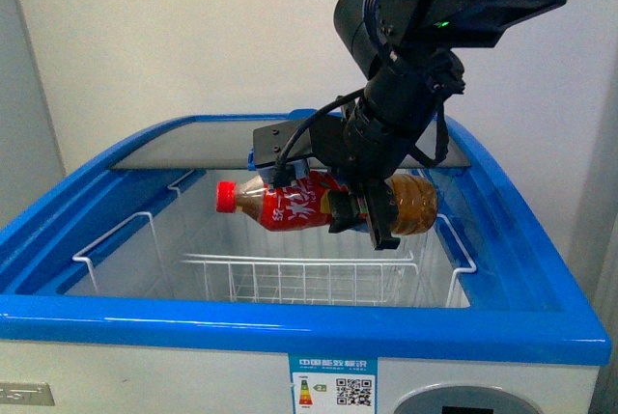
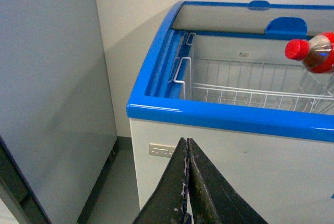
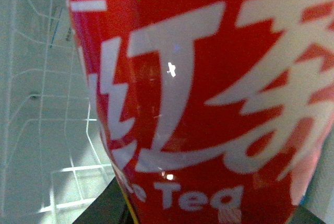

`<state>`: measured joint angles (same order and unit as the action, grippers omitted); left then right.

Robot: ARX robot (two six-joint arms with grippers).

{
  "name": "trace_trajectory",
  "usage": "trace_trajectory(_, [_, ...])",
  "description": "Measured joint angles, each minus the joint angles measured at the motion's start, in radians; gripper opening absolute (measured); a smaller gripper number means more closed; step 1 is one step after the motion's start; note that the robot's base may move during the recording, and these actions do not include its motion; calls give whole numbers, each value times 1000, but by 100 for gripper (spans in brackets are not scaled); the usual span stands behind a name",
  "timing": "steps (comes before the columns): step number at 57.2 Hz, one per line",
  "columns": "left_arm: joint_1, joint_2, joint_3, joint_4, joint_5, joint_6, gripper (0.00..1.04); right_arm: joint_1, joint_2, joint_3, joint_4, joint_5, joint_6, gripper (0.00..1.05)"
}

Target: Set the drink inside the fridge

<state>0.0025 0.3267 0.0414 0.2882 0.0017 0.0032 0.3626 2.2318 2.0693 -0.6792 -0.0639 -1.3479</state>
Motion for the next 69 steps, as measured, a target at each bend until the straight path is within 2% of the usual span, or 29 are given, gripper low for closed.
trace_trajectory(8, [0,-46,-27,-9,-2,-1,3,-1,115,137,-37,28,17,36])
trace_trajectory(20, [0,-100,-27,-60,-2,-1,3,8,175,159,-34,35,28,36])
trace_trajectory(33, [0,-145,-27,-107,-2,-1,3,20,227,158,43,60,45,36])
trace_trajectory(38, [-1,-261,-27,-256,-2,-1,3,22,238,133,122,85,51,36])
trace_trajectory(41, [-1,-309,-27,-280,-2,-2,4,21,241,114,148,93,55,36])
trace_trajectory(58, [-1,-320,-27,-286,-2,-2,61,27,242,-16,274,106,82,37])
trace_trajectory(69, [-1,-320,-27,-286,-2,-1,98,28,238,-42,296,95,88,75])
